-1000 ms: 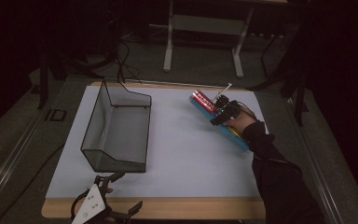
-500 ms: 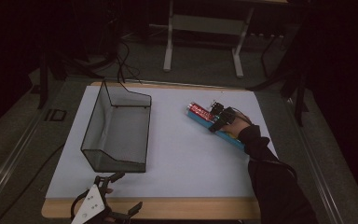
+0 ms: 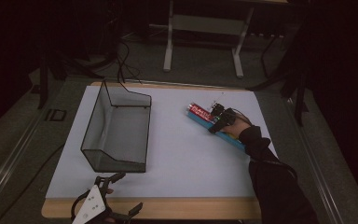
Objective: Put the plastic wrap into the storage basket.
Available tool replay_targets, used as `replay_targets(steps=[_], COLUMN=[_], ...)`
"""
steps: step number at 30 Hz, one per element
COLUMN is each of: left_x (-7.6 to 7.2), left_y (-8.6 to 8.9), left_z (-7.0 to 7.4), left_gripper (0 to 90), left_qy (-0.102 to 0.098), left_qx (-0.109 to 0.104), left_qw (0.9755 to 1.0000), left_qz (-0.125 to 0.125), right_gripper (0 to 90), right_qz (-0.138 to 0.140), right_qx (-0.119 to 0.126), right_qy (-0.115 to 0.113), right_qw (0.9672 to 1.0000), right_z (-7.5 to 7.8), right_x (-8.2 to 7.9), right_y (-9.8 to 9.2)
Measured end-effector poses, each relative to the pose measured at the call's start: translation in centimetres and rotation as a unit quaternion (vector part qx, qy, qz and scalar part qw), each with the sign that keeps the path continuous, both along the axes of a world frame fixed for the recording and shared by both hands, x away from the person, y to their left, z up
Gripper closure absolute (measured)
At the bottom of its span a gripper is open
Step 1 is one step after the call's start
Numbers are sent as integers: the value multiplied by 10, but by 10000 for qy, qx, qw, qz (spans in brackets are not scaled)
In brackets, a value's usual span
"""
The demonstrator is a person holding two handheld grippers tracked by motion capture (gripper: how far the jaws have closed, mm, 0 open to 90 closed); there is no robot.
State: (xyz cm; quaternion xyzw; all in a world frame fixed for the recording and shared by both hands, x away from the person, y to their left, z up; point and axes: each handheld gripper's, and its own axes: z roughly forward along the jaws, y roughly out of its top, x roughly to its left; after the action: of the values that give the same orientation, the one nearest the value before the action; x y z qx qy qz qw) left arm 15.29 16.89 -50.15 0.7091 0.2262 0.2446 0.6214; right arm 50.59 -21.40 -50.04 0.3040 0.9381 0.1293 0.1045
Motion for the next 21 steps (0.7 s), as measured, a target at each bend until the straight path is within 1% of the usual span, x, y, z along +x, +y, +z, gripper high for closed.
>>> replay_targets(steps=[2,4,5,6,7,8,12,13,14,15,16,17,18,19,21], left_x=[0,0,0,0,0,0,0,0,0,0,0,0,1,1,1], left_y=[0,0,0,0,0,0,0,0,0,0,0,0,0,0,0], left_z=[0,0,0,0,0,0,0,0,0,0,0,0,1,1,1], left_gripper=[12,12,12,12,12,12,12,12,12,12,12,12,12,12,12], left_qy=[6,6,1,3,5,3,5,6,2,-2,-9,-9,-10,-8,-4], left_qx=[1,-1,7,7,-2,-2,-1,2,-4,-18,-20,-20,-26,-26,-26], left_qw=[10000,10000,10000,10000,10000,10000,10000,10000,10000,10000,10000,10000,10000,10000,10000], left_qz=[2,3,6,2,1,3,-4,9,11,4,11,11,9,12,8], right_gripper=[192,153,118,118,126,130,149,186,208,208,201,201,174,171,127], right_qz=[-7,-29,32,102,45,20,61,86,96,88,136,136,79,91,67], right_qx=[154,215,218,185,144,184,314,352,395,417,414,414,325,333,291], right_qy=[133,125,139,144,129,106,-145,-237,-244,-148,-200,-200,-223,-104,75], right_qw=[9998,9997,9997,9997,9998,9998,9994,9991,9989,9990,9988,9988,9992,9993,9995], right_z=[1,1,2,2,3,4,11,14,16,18,20,20,25,26,29], right_x=[1,0,-1,-2,-2,-2,-5,-6,-7,-7,-8,-8,-9,-9,-9], right_y=[-2,-3,-3,-4,-5,-6,-13,-14,-17,-18,-21,-21,-25,-26,-27])
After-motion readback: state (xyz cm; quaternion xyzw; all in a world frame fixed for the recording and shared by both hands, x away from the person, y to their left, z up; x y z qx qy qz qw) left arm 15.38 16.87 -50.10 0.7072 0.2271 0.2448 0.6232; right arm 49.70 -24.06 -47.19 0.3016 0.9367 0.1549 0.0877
